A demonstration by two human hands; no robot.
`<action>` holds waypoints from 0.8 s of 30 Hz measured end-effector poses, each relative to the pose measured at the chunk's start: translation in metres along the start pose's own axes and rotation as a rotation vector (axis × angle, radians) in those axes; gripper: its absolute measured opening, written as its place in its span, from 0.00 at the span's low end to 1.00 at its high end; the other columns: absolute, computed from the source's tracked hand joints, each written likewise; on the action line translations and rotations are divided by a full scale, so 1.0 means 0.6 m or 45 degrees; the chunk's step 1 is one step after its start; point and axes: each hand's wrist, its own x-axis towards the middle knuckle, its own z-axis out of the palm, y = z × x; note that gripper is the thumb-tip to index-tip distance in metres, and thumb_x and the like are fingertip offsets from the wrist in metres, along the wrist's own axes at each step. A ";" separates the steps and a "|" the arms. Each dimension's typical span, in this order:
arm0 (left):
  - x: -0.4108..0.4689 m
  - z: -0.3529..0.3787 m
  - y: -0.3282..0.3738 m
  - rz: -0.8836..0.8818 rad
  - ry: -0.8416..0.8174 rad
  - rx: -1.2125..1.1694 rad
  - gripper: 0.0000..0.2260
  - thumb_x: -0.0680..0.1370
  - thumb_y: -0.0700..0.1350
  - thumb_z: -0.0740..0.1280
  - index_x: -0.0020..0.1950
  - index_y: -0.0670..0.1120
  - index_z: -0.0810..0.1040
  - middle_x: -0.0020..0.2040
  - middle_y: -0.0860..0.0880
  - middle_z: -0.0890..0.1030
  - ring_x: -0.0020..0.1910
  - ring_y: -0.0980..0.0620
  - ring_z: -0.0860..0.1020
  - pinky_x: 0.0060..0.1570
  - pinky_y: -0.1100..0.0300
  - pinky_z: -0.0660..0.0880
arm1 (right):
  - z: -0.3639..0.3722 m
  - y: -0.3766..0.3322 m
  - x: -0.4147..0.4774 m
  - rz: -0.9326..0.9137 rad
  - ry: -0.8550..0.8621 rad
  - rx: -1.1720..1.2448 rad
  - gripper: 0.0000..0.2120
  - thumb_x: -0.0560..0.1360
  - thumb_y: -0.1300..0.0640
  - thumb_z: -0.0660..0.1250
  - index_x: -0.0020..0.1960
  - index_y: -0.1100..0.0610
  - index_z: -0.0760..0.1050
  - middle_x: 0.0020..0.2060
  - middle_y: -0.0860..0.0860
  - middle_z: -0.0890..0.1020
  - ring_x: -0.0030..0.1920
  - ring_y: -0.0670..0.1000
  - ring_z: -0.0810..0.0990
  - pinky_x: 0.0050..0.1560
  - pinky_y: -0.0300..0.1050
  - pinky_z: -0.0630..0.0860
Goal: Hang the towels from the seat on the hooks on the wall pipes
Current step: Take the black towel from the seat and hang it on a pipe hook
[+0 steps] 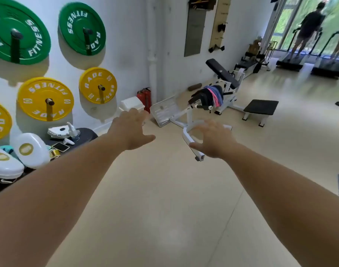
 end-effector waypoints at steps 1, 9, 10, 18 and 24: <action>0.028 0.003 -0.013 0.002 -0.019 -0.026 0.37 0.73 0.66 0.69 0.77 0.52 0.63 0.72 0.44 0.70 0.71 0.40 0.68 0.66 0.43 0.70 | 0.002 -0.002 0.029 0.019 -0.034 0.004 0.35 0.72 0.29 0.63 0.75 0.41 0.63 0.74 0.51 0.66 0.72 0.57 0.67 0.67 0.61 0.70; 0.268 0.074 -0.047 0.075 -0.165 -0.077 0.37 0.74 0.65 0.70 0.78 0.51 0.63 0.75 0.47 0.68 0.73 0.43 0.67 0.68 0.44 0.71 | 0.049 0.042 0.220 0.150 -0.152 0.026 0.35 0.73 0.31 0.64 0.76 0.43 0.63 0.75 0.51 0.65 0.73 0.56 0.66 0.70 0.57 0.67; 0.298 0.089 -0.041 0.083 -0.185 -0.082 0.37 0.74 0.65 0.70 0.78 0.51 0.64 0.75 0.47 0.68 0.72 0.43 0.68 0.67 0.44 0.71 | 0.059 0.059 0.242 0.177 -0.170 0.056 0.35 0.73 0.31 0.64 0.76 0.42 0.62 0.75 0.51 0.64 0.73 0.56 0.65 0.69 0.57 0.67; 0.584 0.224 0.061 0.116 -0.327 -0.099 0.39 0.72 0.68 0.68 0.78 0.54 0.61 0.73 0.47 0.69 0.70 0.43 0.69 0.66 0.44 0.72 | 0.139 0.275 0.445 0.284 -0.195 0.208 0.32 0.74 0.34 0.65 0.75 0.42 0.63 0.75 0.51 0.62 0.73 0.56 0.65 0.68 0.58 0.70; 0.796 0.287 0.186 0.015 -0.362 -0.191 0.37 0.73 0.67 0.68 0.78 0.53 0.63 0.74 0.47 0.69 0.71 0.43 0.69 0.67 0.46 0.71 | 0.169 0.472 0.611 0.289 -0.256 0.299 0.32 0.74 0.33 0.65 0.75 0.42 0.63 0.76 0.51 0.61 0.74 0.56 0.64 0.70 0.57 0.67</action>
